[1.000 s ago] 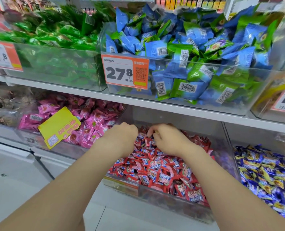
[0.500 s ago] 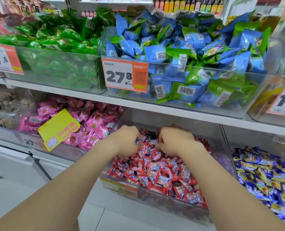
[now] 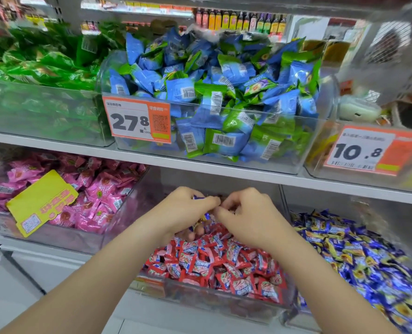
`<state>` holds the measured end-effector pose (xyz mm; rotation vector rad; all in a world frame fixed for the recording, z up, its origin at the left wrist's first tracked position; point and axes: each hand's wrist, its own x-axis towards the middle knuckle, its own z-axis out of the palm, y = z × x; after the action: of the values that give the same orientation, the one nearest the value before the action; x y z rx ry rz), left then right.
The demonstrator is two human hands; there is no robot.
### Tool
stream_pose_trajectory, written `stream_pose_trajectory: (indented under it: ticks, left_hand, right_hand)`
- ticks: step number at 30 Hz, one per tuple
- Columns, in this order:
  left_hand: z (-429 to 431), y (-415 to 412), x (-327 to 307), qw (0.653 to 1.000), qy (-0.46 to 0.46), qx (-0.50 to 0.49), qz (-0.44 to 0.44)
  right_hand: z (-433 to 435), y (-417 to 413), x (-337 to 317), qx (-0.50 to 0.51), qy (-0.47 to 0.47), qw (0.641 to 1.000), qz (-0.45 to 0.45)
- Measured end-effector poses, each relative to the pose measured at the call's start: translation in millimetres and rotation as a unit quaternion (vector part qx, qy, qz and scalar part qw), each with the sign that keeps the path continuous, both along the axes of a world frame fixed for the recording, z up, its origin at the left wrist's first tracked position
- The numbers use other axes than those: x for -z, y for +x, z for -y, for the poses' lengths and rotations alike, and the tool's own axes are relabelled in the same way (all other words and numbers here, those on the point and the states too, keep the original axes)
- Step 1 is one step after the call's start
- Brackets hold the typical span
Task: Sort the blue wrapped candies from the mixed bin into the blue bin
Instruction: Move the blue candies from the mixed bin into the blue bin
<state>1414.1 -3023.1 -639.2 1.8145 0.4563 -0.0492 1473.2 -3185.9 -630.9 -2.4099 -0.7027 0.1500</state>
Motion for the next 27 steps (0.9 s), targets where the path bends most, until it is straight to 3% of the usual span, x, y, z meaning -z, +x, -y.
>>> stream_pose_trajectory:
  ticks: [5, 9, 14, 17, 21, 24, 27]
  left_hand:
    - [45, 2, -7, 0.994, -0.089, 0.005, -0.061]
    - [83, 6, -17, 0.981, -0.177, 0.043, -0.070]
    - [131, 19, -22, 0.988, -0.085, 0.119, -0.046]
    - [157, 30, -25, 0.984, 0.074, 0.159, -0.010]
    - [193, 50, -23, 0.959, 0.196, 0.189, 0.074]
    - [215, 64, -17, 0.944, 0.240, 0.206, 0.096]
    - [222, 74, -6, 0.941, 0.238, 0.222, 0.091]
  right_hand:
    - [57, -14, -14, 0.027, 0.027, 0.996, -0.076]
    - [105, -1, -11, 0.096, 0.120, 0.975, -0.163]
    - [157, 19, -8, 0.234, 0.234, 0.906, -0.265]
    - [179, 30, 1, 0.273, 0.224, 0.910, -0.216]
    - [204, 38, 16, 0.249, 0.087, 0.964, -0.017]
    - [210, 47, 31, 0.211, 0.041, 0.975, 0.051]
    - [211, 59, 44, 0.183, 0.034, 0.981, 0.057]
